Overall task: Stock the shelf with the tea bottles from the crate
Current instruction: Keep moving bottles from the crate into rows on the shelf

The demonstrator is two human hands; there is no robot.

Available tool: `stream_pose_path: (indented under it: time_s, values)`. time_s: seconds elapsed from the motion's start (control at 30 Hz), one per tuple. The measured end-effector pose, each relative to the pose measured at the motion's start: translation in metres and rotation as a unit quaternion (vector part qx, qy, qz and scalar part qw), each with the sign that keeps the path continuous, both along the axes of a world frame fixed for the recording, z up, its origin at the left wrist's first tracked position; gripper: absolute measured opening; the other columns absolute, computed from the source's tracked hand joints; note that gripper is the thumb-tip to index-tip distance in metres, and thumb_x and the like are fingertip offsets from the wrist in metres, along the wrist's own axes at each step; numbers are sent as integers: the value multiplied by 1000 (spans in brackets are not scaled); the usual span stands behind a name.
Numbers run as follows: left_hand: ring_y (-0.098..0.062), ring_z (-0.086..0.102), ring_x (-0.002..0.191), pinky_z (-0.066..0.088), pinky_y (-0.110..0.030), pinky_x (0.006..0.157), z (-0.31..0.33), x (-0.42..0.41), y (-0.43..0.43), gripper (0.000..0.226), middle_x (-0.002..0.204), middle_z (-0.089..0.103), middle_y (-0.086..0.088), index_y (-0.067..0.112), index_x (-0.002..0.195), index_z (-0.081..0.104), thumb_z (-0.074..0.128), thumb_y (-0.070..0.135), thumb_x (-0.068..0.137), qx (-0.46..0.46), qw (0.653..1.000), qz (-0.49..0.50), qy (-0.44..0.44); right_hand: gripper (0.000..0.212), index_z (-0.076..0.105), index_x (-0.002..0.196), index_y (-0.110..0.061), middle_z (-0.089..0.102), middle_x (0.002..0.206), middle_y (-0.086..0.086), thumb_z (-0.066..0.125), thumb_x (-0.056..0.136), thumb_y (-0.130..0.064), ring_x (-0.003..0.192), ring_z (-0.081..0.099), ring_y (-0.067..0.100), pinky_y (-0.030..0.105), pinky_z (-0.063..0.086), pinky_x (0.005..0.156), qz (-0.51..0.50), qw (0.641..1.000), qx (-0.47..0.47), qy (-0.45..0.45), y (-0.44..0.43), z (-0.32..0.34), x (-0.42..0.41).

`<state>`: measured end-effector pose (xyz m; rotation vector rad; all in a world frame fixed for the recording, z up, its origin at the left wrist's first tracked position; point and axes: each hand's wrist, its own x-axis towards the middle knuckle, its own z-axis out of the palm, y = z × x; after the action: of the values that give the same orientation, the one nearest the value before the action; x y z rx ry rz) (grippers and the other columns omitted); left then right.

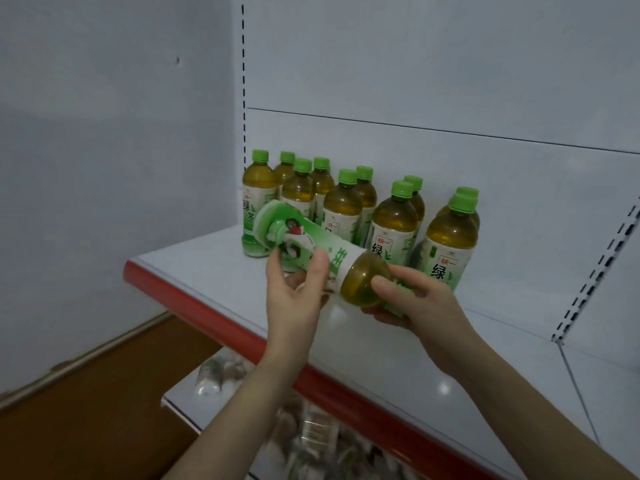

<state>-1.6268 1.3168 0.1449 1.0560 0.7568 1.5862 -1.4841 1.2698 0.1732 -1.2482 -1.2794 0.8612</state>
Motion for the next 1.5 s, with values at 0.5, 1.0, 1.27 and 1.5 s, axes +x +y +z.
stream_pose_path:
  time_s: [0.5, 1.0, 1.27, 1.5]
  values:
    - [4, 59, 95, 51, -13, 74, -6, -128, 62, 58, 107, 58, 16, 41, 98, 57, 84, 49, 47, 141, 936, -6, 323, 44, 64, 92, -15, 72, 69, 7, 62, 62, -47, 59, 69, 17, 20, 53, 49, 51, 995, -17, -79, 46, 41, -21]
    - [-26, 70, 90, 58, -43, 73, 3, -186, 126, 45, 101, 72, -6, 22, 108, 63, 49, 51, 76, -51, 945, -282, 160, 50, 53, 112, -22, 70, 105, 2, 69, 65, -20, 95, 69, 18, 32, 58, 74, 87, 993, 70, 28, 133, 32, -156]
    - [-4, 55, 93, 53, -21, 72, -2, -192, 141, 78, 105, 50, 14, 46, 117, 39, 68, 63, 46, 148, 923, -81, 346, 27, 54, 90, -23, 70, 83, -4, 72, 74, -13, 67, 70, 4, 19, 53, 52, -35, 993, 96, 50, 152, 27, -179]
    - [-25, 68, 89, 56, -37, 63, -8, -197, 155, 51, 102, 70, -6, 29, 109, 62, 67, 34, 59, 39, 937, -345, 32, 79, 51, 122, -23, 68, 112, -1, 80, 52, -45, 106, 64, 18, 34, 54, 84, 47, 997, 42, 51, 164, 25, -162]
